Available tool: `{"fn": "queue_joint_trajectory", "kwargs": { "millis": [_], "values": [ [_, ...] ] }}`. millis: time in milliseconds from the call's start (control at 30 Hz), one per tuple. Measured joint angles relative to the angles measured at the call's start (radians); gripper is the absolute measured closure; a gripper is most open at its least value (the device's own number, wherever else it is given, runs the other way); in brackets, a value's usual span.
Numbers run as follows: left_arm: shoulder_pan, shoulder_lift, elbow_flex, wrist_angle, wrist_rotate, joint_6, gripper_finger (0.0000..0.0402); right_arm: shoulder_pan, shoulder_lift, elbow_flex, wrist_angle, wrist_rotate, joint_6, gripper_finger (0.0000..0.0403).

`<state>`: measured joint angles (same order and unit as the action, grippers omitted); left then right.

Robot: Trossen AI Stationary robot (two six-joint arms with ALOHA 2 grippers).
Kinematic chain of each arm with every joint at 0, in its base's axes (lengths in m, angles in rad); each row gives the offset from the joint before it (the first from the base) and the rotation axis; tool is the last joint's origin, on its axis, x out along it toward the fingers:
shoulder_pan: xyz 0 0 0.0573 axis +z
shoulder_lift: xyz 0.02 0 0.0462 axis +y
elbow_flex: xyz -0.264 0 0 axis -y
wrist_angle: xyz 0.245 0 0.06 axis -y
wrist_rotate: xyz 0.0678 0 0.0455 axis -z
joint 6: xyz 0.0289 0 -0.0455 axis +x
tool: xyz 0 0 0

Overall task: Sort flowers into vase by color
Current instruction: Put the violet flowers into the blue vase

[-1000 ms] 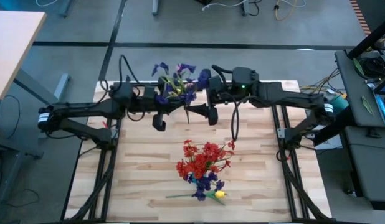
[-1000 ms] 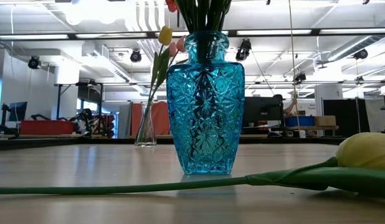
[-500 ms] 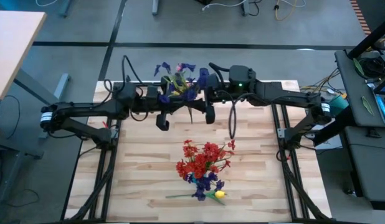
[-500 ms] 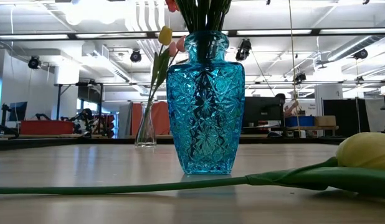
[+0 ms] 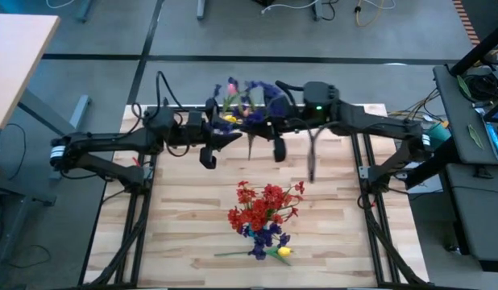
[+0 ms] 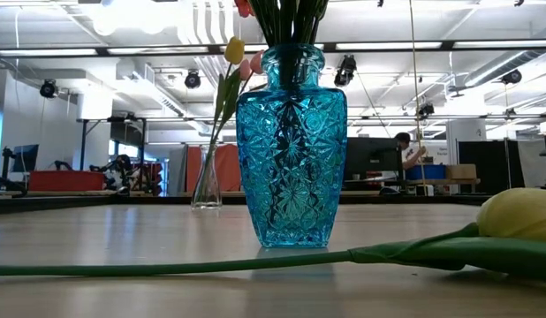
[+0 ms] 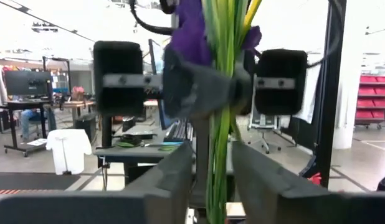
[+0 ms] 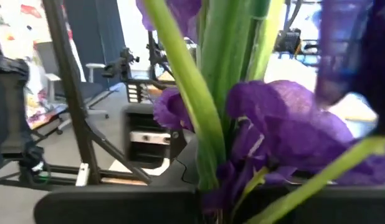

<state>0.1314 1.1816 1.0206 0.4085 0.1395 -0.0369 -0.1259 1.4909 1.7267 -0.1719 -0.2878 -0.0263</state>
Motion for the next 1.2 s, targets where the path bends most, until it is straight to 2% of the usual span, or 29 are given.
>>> {"fn": "queue_joint_trajectory", "kwargs": {
  "millis": [233,400,567,733,900,1000,1200],
  "values": [
    [0.000,-0.076,0.000,-0.143,0.000,-0.003,0.0195,0.037,-0.096,-0.002,-0.128,0.010,-0.031,0.0392],
    [-0.005,-0.131,0.000,-0.261,0.000,-0.010,0.0154,0.090,-0.181,-0.005,-0.249,0.104,-0.050,0.0391],
    [-0.062,-0.167,0.000,-0.331,0.001,-0.010,0.0150,0.187,-0.261,-0.037,-0.343,0.183,-0.046,0.0391],
    [-0.190,-0.164,-0.001,-0.326,-0.003,0.027,0.0158,0.311,-0.327,-0.099,-0.350,0.312,-0.026,0.0391],
    [-0.340,-0.140,-0.001,-0.321,-0.169,0.065,0.0164,0.437,-0.335,-0.113,-0.301,0.445,-0.045,0.0391],
    [-0.422,-0.119,-0.001,-0.302,-0.274,0.092,0.0165,0.487,-0.329,-0.102,-0.238,0.453,-0.074,0.0390],
    [-0.499,-0.062,0.036,-0.177,-0.333,0.144,0.0165,0.530,-0.270,-0.038,-0.138,0.452,-0.164,0.0390]
  ]
}}
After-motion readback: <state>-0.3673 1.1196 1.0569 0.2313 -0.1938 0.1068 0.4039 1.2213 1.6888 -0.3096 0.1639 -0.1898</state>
